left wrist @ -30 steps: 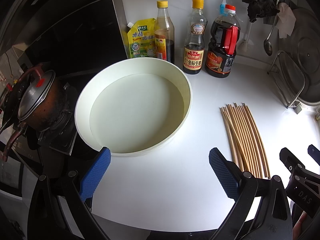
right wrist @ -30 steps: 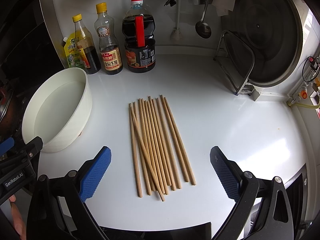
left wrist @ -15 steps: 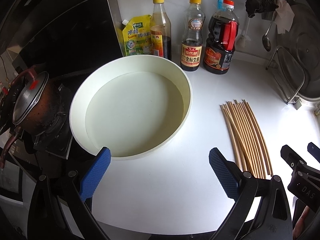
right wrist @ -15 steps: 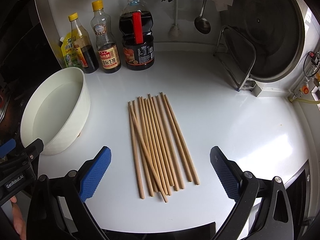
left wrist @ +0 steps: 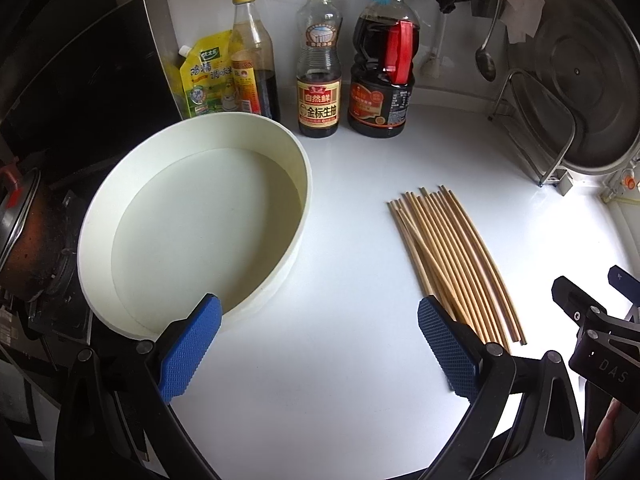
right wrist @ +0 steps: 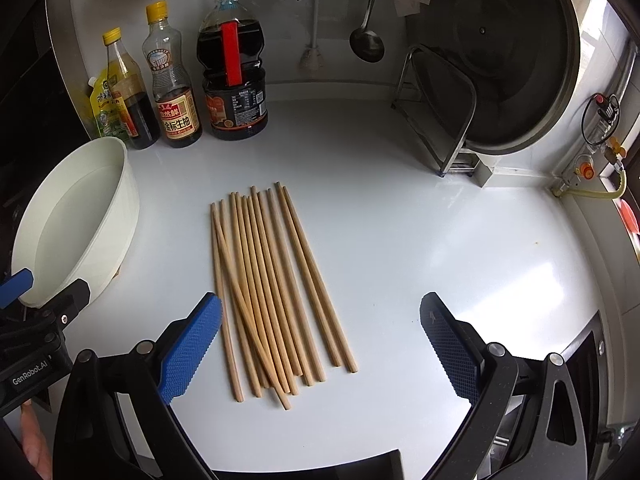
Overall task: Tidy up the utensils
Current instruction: 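Move the right tool toward the wooden chopsticks while the left tool approaches them too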
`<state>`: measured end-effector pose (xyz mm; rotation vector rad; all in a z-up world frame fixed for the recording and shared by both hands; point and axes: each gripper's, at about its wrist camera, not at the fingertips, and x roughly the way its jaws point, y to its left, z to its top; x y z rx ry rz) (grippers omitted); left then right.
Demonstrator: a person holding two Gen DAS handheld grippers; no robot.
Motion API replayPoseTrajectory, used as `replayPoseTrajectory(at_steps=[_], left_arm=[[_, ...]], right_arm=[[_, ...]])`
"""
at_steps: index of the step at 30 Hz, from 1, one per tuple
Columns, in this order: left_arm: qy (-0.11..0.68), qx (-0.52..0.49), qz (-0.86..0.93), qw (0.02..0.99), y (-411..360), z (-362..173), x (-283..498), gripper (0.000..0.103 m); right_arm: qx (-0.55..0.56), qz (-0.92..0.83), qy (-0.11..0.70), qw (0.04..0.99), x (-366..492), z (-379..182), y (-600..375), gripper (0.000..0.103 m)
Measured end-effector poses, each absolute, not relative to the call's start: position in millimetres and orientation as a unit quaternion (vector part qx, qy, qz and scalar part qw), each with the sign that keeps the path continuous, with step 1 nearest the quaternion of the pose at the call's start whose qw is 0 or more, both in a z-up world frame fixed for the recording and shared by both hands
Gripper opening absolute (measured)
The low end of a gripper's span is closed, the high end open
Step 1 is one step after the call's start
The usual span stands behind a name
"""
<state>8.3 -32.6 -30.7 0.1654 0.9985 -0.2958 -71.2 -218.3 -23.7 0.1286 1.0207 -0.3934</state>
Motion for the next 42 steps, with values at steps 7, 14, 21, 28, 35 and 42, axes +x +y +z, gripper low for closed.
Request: replayPoseTrajectory(at_steps=[7, 14, 21, 28, 35, 42], left_arm=[[0.481, 0.068, -0.134, 0.863, -61, -41, 9, 0.097], [0.492, 0.046, -0.121, 0.861, -83, -55, 12, 0.097], [0.501, 0.049, -0.095, 0.859, -97, -76, 21, 0.097], [0.511, 0.048, -0.089, 0.853, -101, -103, 28, 0.097], [0.533, 0.044, -0.072, 0.842, -104, -135, 32, 0.097], [0.533, 0.051, -0.062, 0.842, -107, -148, 32, 0.097]], right_arm=[[0.057, -0.167, 0.497, 0.850, -64, -36, -252, 0.095], [0.050, -0.131, 0.498, 0.856, -48, -54, -281, 0.095], [0.028, -0.099, 0.505, 0.857, -26, -80, -294, 0.094], [0.031, -0.065, 0.514, 0.855, -15, -107, -299, 0.094], [0.016, -0.072, 0.518, 0.852, -9, -130, -298, 0.094], [0.009, -0.070, 0.523, 0.849, -5, -142, -303, 0.094]])
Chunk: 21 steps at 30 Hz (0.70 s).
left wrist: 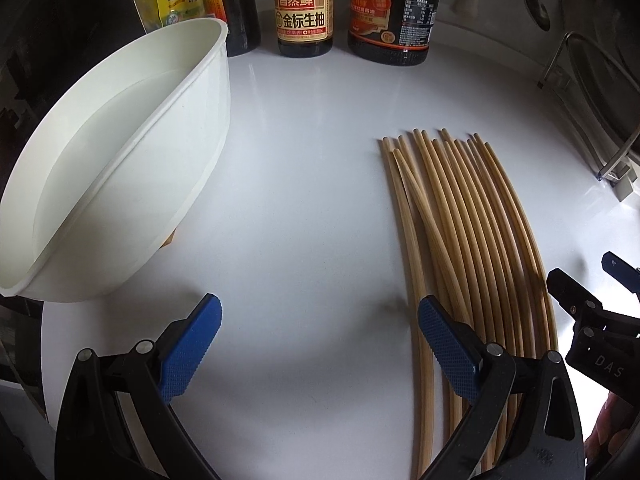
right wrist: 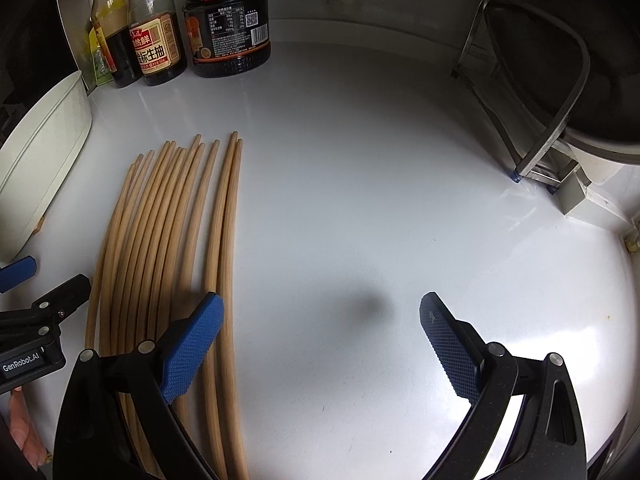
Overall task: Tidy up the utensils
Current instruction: 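Move the right tool toward the wooden chopsticks while the left tool approaches them too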
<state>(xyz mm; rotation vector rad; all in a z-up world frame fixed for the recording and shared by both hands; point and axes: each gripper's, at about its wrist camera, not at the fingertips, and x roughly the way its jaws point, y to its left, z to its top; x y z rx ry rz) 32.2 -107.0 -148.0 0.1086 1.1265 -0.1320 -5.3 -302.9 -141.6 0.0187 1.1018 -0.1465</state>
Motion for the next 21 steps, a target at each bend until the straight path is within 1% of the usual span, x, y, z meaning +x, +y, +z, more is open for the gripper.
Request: replayPoseTrajectory(at_steps=[13, 21], left_arm=[[0.535, 0.044, -0.067, 0.841, -109, -147, 32, 0.097], [0.544, 0.068, -0.071, 0.833, -118, -153, 27, 0.097]], right_arm=[[-0.007, -0.059, 0.518, 0.853, -8, -145, -299, 0.094], [-0.031, -0.061, 0.512, 0.856, -10, -147, -291, 0.094]])
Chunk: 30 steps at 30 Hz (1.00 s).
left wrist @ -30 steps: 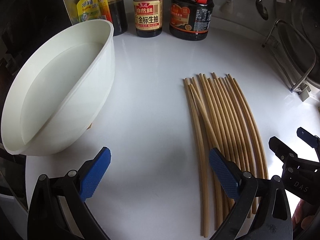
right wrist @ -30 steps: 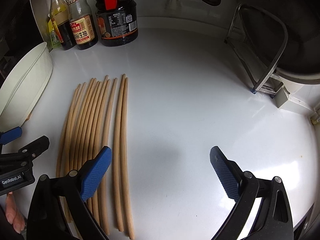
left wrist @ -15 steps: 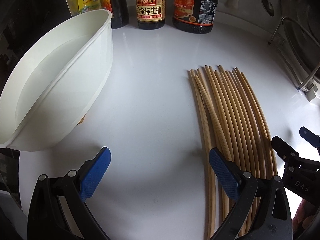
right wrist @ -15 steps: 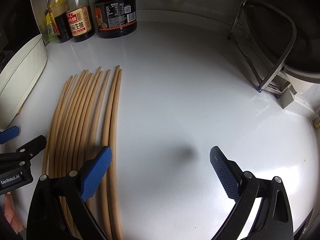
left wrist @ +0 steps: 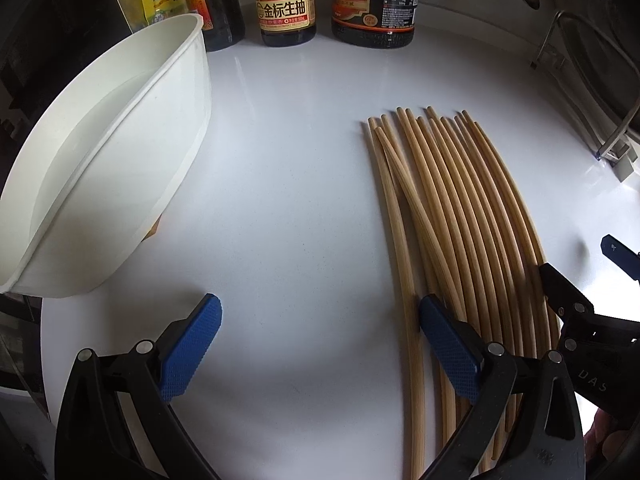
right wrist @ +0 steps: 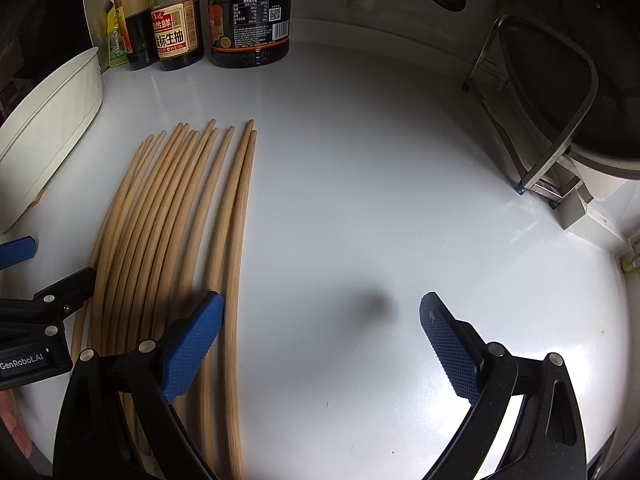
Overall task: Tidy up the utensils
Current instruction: 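Move the right tool toward the wooden chopsticks while the left tool approaches them too, then close the right tool on one chopstick while the left tool grasps another chopstick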
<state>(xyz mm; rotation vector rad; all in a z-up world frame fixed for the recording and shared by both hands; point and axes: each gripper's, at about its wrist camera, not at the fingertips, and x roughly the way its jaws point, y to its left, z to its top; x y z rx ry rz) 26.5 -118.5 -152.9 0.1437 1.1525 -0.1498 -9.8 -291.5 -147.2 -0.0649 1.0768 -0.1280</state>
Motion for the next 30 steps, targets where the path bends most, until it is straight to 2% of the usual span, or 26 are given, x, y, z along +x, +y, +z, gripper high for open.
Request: replayPoseTrajectory(at_steps=[8, 9, 13, 18, 20, 22, 23, 24, 27, 30], left_arm=[[0.541, 0.062, -0.071, 0.835, -119, -155, 30, 0.096], [0.541, 0.060, -0.072, 0.836, -118, -155, 31, 0.093], [0.539, 0.053, -0.080, 0.837, -120, -151, 32, 0.071], [0.533, 0.063, -0.098, 0.838, -132, -147, 26, 0.047], [0.531, 0.067, -0.106, 0.838, -135, -146, 25, 0.036], [0.530, 0.067, -0.112, 0.838, -137, -145, 24, 0.020], [0.530, 0.066, -0.114, 0.837, -137, -145, 24, 0.015], [0.531, 0.065, -0.115, 0.837, -137, -145, 24, 0.012], [0.532, 0.060, -0.121, 0.836, -136, -145, 24, 0.008], [0.534, 0.062, -0.128, 0.834, -135, -145, 24, 0.007]], right_arm=[[-0.052, -0.056, 0.499, 0.863, -16, -146, -287, 0.090], [-0.052, -0.054, 0.498, 0.864, -17, -146, -286, 0.089], [-0.039, -0.042, 0.497, 0.866, -20, -147, -287, 0.082], [-0.021, -0.015, 0.497, 0.867, -19, -146, -282, 0.064], [-0.022, -0.003, 0.497, 0.868, -19, -146, -277, 0.051], [-0.023, 0.007, 0.498, 0.867, -16, -146, -272, 0.042], [-0.023, 0.013, 0.498, 0.867, -16, -146, -270, 0.036], [-0.024, 0.017, 0.499, 0.866, -15, -146, -267, 0.033], [-0.033, 0.029, 0.501, 0.864, -14, -146, -259, 0.012], [-0.038, 0.032, 0.503, 0.863, -12, -146, -255, 0.007]])
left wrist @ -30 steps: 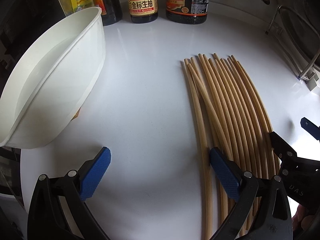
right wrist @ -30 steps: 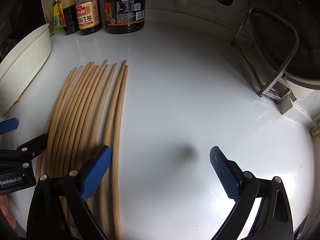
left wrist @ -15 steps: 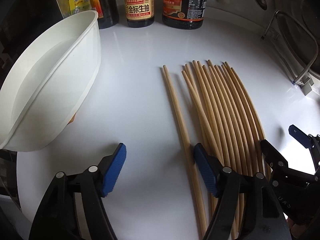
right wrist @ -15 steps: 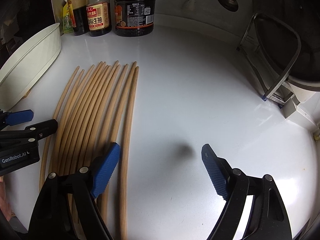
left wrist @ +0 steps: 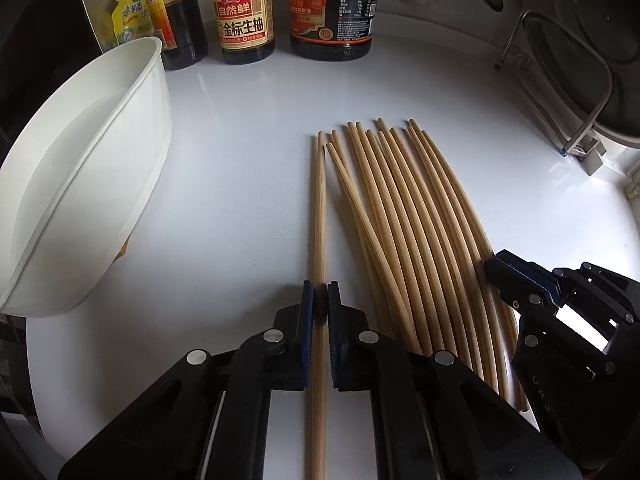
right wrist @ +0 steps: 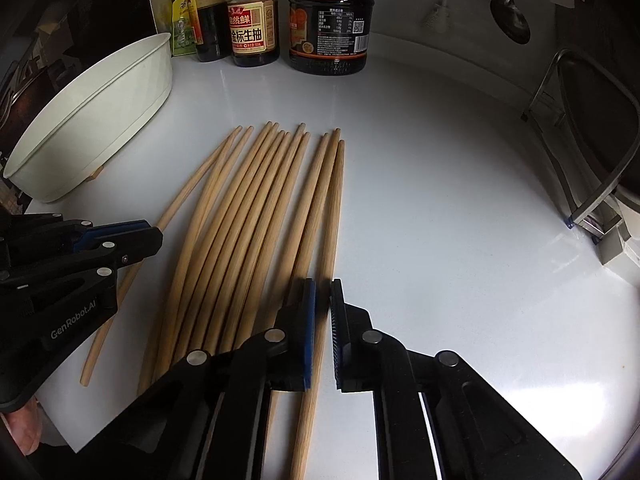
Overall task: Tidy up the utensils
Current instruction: 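Close the right tool on one chopstick while the left tool grasps another chopstick, then carry the right tool's chopstick over the white basin while the left tool carries its own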
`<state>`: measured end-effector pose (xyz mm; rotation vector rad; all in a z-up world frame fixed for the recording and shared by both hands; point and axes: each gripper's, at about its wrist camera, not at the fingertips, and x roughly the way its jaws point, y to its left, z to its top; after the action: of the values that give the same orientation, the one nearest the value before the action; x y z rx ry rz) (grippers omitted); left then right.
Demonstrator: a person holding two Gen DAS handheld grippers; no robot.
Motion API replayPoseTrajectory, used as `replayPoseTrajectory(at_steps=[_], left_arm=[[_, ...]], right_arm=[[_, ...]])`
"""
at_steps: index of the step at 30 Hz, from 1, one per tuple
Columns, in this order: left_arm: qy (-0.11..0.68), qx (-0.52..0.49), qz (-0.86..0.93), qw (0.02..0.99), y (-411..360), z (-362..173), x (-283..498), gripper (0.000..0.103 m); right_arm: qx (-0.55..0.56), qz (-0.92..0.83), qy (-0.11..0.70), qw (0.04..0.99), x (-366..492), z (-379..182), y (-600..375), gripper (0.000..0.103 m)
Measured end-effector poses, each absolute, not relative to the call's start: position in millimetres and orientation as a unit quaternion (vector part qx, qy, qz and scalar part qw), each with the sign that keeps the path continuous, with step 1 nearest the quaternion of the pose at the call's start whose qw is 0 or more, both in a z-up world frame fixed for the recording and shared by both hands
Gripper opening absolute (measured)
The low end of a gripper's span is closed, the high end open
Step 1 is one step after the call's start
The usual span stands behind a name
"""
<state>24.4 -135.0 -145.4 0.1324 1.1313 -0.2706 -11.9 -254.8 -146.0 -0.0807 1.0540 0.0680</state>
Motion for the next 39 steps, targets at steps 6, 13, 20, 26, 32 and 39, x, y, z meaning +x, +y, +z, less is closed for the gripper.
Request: replayPoseTrajectory(at_steps=[6, 13, 20, 26, 32, 39], left_arm=[[0.549, 0.042, -0.139, 0.823, -125, -144, 28, 0.007], [0.536, 0.036, -0.151, 0.830, -118, -123, 28, 0.007], [0.517, 0.021, -0.164, 0.840, -104, -82, 36, 0.007], [0.482, -0.004, -0.158, 0.862, -66, -36, 49, 0.007], [0.466, -0.022, -0.120, 0.876, 0, -10, 67, 0.007], [0.473, -0.023, -0.072, 0.878, 83, -16, 102, 0.007]], right_arm=[[0.019, 0.029, 0.510, 0.860, -11, -144, -270, 0.006], [0.050, 0.020, 0.501, 0.864, -14, -125, -276, 0.006], [0.061, 0.021, 0.478, 0.876, -10, -85, -264, 0.006], [0.064, 0.039, 0.447, 0.891, 5, -46, -229, 0.006], [0.073, 0.084, 0.438, 0.892, 42, -25, -170, 0.006], [0.069, 0.129, 0.447, 0.882, 95, -25, -84, 0.006]])
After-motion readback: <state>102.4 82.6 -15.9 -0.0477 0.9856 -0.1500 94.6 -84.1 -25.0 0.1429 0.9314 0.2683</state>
